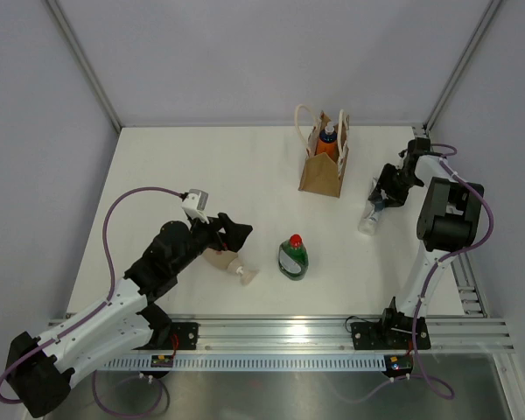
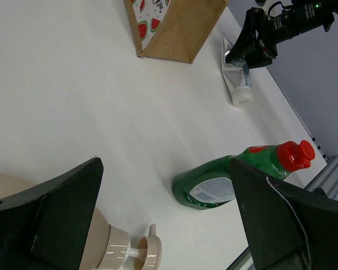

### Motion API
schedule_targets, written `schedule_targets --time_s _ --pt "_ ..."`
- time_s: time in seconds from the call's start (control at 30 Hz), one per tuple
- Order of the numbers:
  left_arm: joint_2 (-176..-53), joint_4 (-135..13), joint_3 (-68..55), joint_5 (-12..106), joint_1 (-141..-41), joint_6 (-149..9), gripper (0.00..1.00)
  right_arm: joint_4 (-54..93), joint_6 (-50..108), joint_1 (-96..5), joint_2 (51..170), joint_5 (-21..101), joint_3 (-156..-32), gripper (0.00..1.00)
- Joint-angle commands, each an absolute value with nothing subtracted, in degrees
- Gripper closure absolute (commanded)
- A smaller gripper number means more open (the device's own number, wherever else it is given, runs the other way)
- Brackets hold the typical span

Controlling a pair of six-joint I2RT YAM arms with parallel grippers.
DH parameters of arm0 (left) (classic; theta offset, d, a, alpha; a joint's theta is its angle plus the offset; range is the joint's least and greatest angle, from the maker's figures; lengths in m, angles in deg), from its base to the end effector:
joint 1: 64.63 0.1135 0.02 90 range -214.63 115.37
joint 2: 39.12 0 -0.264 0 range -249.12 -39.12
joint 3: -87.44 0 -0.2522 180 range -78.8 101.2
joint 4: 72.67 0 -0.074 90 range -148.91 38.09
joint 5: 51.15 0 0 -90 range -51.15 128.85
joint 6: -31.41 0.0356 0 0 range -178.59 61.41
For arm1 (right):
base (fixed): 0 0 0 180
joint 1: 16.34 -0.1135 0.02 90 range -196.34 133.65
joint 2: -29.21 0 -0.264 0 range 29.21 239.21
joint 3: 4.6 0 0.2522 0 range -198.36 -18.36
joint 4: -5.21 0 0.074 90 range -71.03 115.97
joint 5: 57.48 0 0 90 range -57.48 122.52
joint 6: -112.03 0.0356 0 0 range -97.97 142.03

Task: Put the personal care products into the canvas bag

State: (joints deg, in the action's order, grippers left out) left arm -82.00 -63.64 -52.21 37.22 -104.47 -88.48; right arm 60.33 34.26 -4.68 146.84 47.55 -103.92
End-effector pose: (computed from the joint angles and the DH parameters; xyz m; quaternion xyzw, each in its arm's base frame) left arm 0.1434 -0.1183 0.2600 0.0582 0.7725 -0.3524 0.5250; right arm 0.4061 -0.0744 0.1643 0.1846 0.9637 0.1301 0.1422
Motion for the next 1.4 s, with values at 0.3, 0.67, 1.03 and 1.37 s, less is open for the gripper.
schedule_targets --time_s 0.3,0.67,1.03,1.37 --pt "-82.89 -68.66 -52.26 38.32 -104.45 -88.56 0.01 54.04 26.52 -0.26 136.8 71.45 -99.48 1.0" --pt "-82.89 -69.54 -52.61 38.5 -104.36 -88.38 0.01 51.23 24.76 -0.09 135.3 77.88 -97.9 1.0" --pt "-84.03 -72.35 -52.79 43.68 -104.36 -88.29 0.01 52.0 24.76 -0.87 140.3 69.19 -99.47 1.0" --pt "-84.03 -71.47 -52.87 42.98 -104.36 -88.65 0.01 57.55 23.52 -6.94 143.74 55.11 -104.75 0.7"
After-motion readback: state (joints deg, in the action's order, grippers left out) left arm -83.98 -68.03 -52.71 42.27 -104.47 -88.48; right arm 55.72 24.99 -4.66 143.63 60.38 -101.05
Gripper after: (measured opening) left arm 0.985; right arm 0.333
